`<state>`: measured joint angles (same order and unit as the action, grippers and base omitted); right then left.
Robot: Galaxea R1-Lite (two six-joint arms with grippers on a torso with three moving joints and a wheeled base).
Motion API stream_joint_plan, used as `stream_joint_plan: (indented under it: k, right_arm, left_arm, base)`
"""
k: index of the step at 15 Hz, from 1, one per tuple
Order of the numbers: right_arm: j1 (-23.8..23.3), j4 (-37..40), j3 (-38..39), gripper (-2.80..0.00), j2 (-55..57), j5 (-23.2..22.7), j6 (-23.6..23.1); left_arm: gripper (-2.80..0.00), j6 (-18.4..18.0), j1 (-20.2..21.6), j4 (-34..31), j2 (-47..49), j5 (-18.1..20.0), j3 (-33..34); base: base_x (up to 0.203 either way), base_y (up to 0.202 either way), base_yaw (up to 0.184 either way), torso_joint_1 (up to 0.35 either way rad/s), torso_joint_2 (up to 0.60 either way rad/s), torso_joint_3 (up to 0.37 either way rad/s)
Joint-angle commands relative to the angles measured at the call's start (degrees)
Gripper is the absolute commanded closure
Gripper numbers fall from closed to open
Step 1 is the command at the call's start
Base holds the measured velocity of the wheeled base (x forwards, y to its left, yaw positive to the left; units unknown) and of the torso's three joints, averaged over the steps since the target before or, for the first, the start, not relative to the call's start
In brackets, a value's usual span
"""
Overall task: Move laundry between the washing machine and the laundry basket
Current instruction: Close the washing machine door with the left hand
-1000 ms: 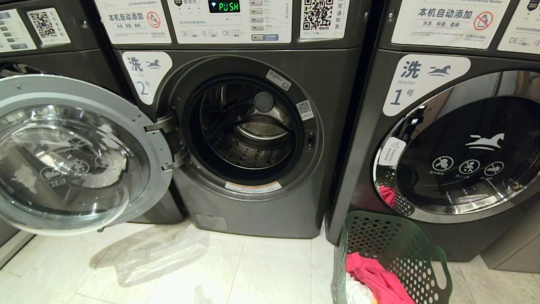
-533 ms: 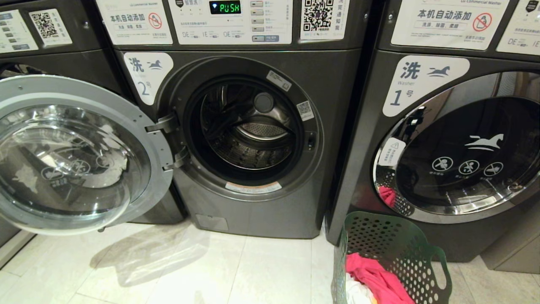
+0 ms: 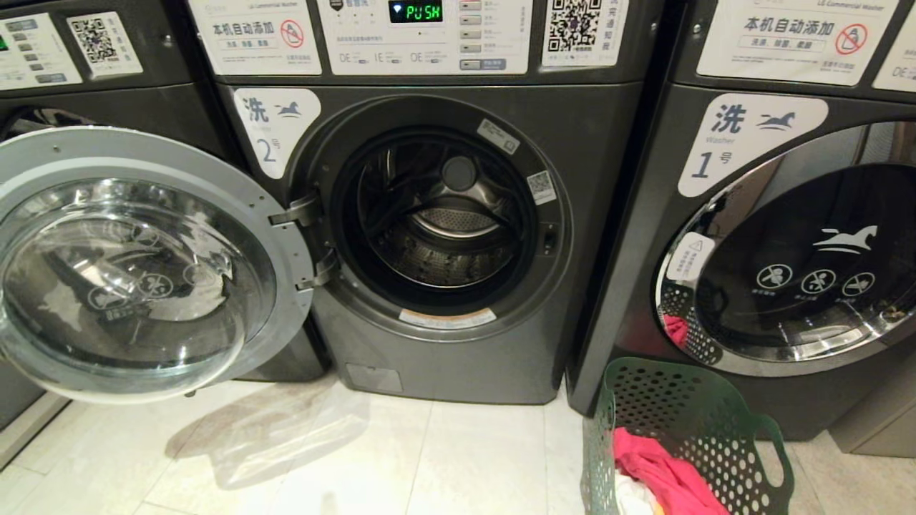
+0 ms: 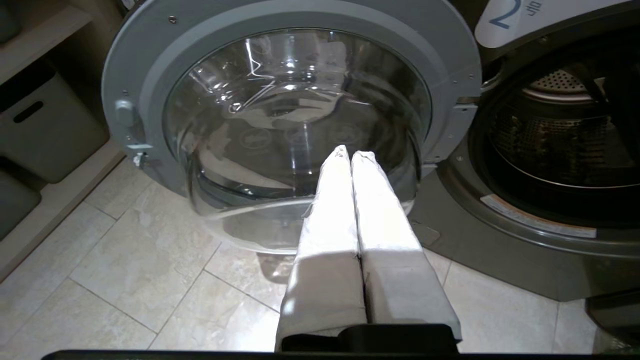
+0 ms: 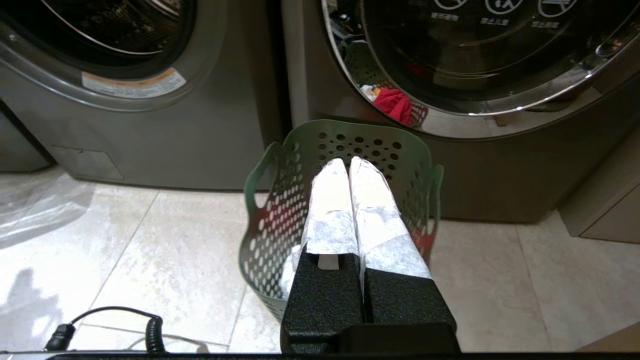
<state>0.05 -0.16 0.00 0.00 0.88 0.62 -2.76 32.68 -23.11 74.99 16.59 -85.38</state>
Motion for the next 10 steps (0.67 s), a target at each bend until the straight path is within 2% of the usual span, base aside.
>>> stream_joint_plan:
  k: [1,10]
  right_arm:
    - [0.04,-0.02,0.0,0.0,0.09,0.0,-0.01]
    - [0.04,-0.02,0.0,0.0,0.09,0.0,0.08]
  left_arm:
    - [0.0,-0.06,-0.07,-0.09,-0.81,0.11,1.13]
    - [0.0,-0.23,-0.15,0.24,-0.89,0.1,1.71]
  base:
    - [0.0,0.2,-0.004,0.002,0.0,0.0]
    - [0.0,0.197,-0.002,0.002,0.0,0.003]
